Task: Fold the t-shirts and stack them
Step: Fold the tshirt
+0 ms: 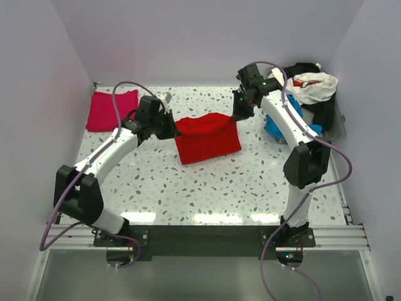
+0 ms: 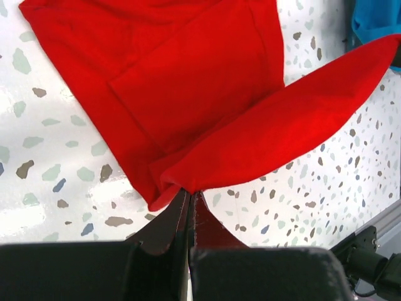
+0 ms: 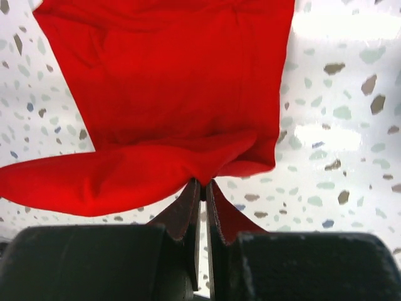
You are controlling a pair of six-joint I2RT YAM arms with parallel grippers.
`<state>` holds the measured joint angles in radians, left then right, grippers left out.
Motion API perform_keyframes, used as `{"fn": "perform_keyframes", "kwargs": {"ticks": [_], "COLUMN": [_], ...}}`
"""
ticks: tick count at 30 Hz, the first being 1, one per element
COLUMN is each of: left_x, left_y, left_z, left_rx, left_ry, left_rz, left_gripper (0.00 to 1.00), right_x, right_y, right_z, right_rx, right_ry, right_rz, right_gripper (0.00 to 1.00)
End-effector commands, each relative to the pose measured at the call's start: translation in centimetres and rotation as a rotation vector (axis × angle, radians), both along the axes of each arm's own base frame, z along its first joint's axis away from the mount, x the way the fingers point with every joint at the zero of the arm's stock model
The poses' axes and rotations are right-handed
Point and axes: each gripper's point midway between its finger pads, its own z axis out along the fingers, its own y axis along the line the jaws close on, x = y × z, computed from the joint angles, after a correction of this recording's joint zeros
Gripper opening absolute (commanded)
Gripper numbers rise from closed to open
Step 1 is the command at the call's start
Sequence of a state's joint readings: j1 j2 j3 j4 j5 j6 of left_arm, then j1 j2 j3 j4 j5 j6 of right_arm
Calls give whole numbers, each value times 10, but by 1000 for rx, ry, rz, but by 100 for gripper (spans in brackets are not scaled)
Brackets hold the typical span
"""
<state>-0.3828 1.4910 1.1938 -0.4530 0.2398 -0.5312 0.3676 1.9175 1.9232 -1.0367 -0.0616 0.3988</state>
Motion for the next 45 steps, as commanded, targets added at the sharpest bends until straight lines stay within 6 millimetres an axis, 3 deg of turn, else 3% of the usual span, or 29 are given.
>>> {"fn": "perform_keyframes", "kwargs": {"ticks": [1,5,10,15,17,20,21,22,23,25,26,27,28,31,32,33,35,36,38,39,40,45], "left_x": [25,49,65,86,102,135,143,159,166,181,182,182,179,162,157,145,134,121,112,101,99,79], "left_y": [0,8,6,12,16,19,20,24,26,33,34,35,37,38,39,40,38,40,38,39,37,30], "left_z": [8,8,-2,-27,-31,-27,-27,-26,-23,-7,-1,3,9,3,-1,-17,-15,-33,-30,-45,-39,-54], "left_rx": [-24,-22,-24,11,11,16,19,33,36,55,59,59,64,71,70,74,48,52,23,22,3,-53], "left_ry": [-55,-78,-63,-32,-40,-91,-102,-110,-108,-148,-161,-168,-174,-146,-133,-94,-101,-60,-72,-41,-62,-26], "left_rz": [-7,10,-16,-2,16,42,51,74,93,135,143,150,155,132,129,122,112,109,101,97,90,73], "left_gripper": [0,0,0,0,0,0,5,20,55,77,84,100,100,100,100,100,100,100,100,100,100,100], "right_x": [32,55,76,100,112,142,148,154,161,163,161,161,158,142,134,129,114,109,94,88,83,59], "right_y": [5,10,11,12,10,8,8,7,4,1,-3,-4,-5,-8,-9,-7,0,1,13,18,26,67], "right_z": [6,-15,-22,-24,-35,-26,-26,-30,-23,-17,-10,-5,-2,11,12,13,0,4,-9,-11,-15,-45], "right_rx": [1,-12,-15,-10,-19,19,33,39,51,67,71,77,79,82,82,89,115,122,142,152,169,229], "right_ry": [-84,-78,-100,-130,-129,-201,-212,-215,-239,-249,-256,-272,-276,-293,-290,-288,-239,-240,-198,-190,-176,-102], "right_rz": [17,16,3,-16,-36,-90,-106,-120,-135,-149,-155,-147,-142,-108,-92,-77,-39,-23,27,46,70,170], "right_gripper": [0,0,0,0,0,0,0,15,30,54,74,80,87,88,88,87,85,84,82,82,82,81]}}
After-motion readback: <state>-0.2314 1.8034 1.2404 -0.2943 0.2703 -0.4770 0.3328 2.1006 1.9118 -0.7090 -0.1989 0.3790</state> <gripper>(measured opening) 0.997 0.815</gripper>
